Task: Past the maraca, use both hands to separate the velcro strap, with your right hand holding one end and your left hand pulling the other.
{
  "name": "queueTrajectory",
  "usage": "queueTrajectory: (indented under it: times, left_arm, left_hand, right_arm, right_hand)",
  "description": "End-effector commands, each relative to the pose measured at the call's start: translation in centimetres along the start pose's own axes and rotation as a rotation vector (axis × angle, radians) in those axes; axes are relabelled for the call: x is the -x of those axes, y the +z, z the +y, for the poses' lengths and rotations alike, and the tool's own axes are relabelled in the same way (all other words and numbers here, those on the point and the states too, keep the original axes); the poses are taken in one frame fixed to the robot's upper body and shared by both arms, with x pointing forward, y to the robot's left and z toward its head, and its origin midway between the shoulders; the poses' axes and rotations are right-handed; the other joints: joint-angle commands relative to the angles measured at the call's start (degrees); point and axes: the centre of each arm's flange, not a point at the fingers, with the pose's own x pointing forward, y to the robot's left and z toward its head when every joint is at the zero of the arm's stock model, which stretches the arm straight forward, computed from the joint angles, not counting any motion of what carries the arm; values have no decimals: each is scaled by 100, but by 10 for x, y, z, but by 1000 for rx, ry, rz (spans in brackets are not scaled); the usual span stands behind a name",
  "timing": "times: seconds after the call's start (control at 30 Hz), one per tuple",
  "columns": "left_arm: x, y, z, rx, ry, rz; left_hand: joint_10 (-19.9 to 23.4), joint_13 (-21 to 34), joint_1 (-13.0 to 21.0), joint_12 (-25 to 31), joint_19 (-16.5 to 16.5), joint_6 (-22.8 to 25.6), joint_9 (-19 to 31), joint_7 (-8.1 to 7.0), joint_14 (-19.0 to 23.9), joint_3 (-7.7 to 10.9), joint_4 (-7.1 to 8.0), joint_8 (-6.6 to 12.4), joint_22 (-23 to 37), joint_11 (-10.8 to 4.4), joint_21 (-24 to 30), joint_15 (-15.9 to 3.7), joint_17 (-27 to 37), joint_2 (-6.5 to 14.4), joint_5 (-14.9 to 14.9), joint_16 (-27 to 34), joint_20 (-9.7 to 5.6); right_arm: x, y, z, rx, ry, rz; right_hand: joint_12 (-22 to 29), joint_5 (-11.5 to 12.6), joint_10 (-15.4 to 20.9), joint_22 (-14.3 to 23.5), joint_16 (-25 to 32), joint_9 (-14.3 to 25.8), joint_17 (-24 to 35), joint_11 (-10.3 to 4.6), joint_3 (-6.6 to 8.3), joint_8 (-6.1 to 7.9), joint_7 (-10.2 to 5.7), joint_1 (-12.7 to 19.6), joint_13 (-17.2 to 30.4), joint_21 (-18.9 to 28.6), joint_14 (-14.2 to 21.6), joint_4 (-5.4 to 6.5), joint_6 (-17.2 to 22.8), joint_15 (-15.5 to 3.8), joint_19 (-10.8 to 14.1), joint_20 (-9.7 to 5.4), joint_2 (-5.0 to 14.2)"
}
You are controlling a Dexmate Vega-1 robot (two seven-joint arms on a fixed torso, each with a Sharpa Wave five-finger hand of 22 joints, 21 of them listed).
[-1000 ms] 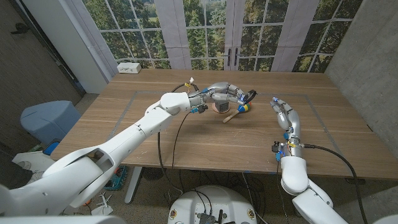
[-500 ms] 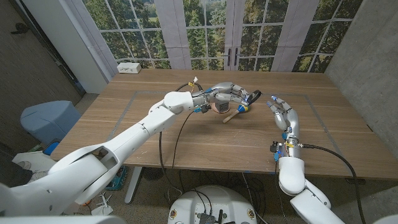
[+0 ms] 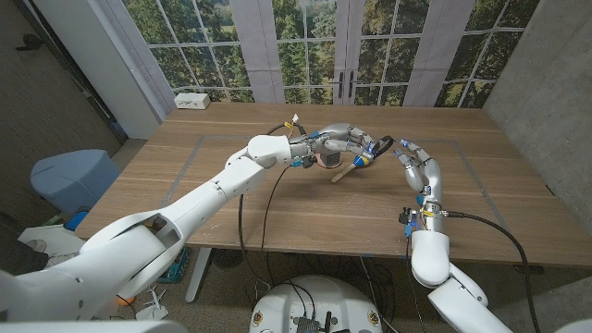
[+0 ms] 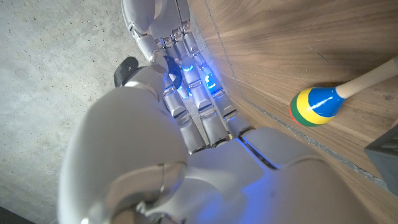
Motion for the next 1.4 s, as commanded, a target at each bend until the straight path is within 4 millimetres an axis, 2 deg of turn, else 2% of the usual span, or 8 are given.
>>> queueTrajectory:
  times: [0.03,0.3,0.37,0.73,0.87,0.97,1.03,1.4]
  left_arm:
    - [-6,-6,-1,28,-18,11]
    - [-12,-6,-1,33,-29,3]
    - [-12,-6,-1,34,-30,2]
    - [-14,-9,-3,38,-52,13]
    - [-13,-10,-4,41,-55,14]
    - [-13,-11,-4,50,-58,9]
    - [-13,-10,-4,64,-60,1]
    - [-14,-7,-8,213,-172,-65]
  left_hand:
    - [129,771,101,31,-25,40,21,17,35,-18,-4,7,30,-83,69,-877,35,-6,-12,31,-19]
    - [140,803,125,38,-45,24,56,74,35,-21,-5,14,47,-87,128,-876,94,-3,-12,40,0]
    - [139,809,128,39,-50,24,63,75,35,-22,-5,17,50,-87,138,-876,104,-2,-11,41,0]
    - [132,828,139,30,-78,17,86,79,27,-25,0,18,63,-84,194,-876,158,3,-11,40,6]
    - [125,831,142,23,-86,10,89,76,25,-27,1,14,68,-84,216,-876,178,3,-11,39,7]
    - [122,835,144,19,-98,13,94,80,22,-29,2,15,71,-83,232,-876,194,3,-11,37,5]
    - [126,840,144,21,-99,11,92,74,21,-31,3,12,73,-81,242,-876,202,2,-11,36,7]
    - [102,872,148,-4,-203,-67,163,61,-91,-27,15,10,87,-66,309,-869,278,32,-4,-11,68]
  right_arm:
    - [-4,1,6,10,15,-4]
    - [-4,1,7,16,12,-8]
    - [-4,1,7,18,14,-8]
    - [-7,2,9,-15,21,-16]
    - [-9,2,10,-42,27,-18]
    - [-9,1,10,-56,16,-18]
    - [-9,1,10,-56,5,-17]
    - [-8,-2,9,-74,-66,10]
  right_hand:
    - [44,-12,97,21,53,34,47,-9,-53,38,0,11,47,38,60,-3,118,-322,72,-4,20]
    - [105,-18,182,22,129,37,112,-19,-130,128,-116,105,141,31,93,2,412,-371,89,-8,6]
    - [125,-12,189,23,160,36,146,-44,-165,197,-235,173,195,25,82,-2,638,-377,94,-9,-2]
    - [219,-11,302,29,320,28,272,-125,-254,421,-456,416,367,33,153,12,1410,-497,156,-78,59]
    - [263,-16,356,34,399,30,345,-144,-306,565,-457,527,448,52,154,20,1890,-552,203,-111,114]
    - [324,-11,471,41,499,36,421,-244,-348,730,-440,664,525,74,187,18,2408,-618,244,-153,186]
    - [358,-5,547,44,555,35,460,-292,-360,769,-403,725,556,88,218,22,2549,-690,265,-206,235]
    - [510,-16,928,54,790,6,615,-623,-515,772,-322,912,674,188,343,37,2826,-893,425,-424,253]
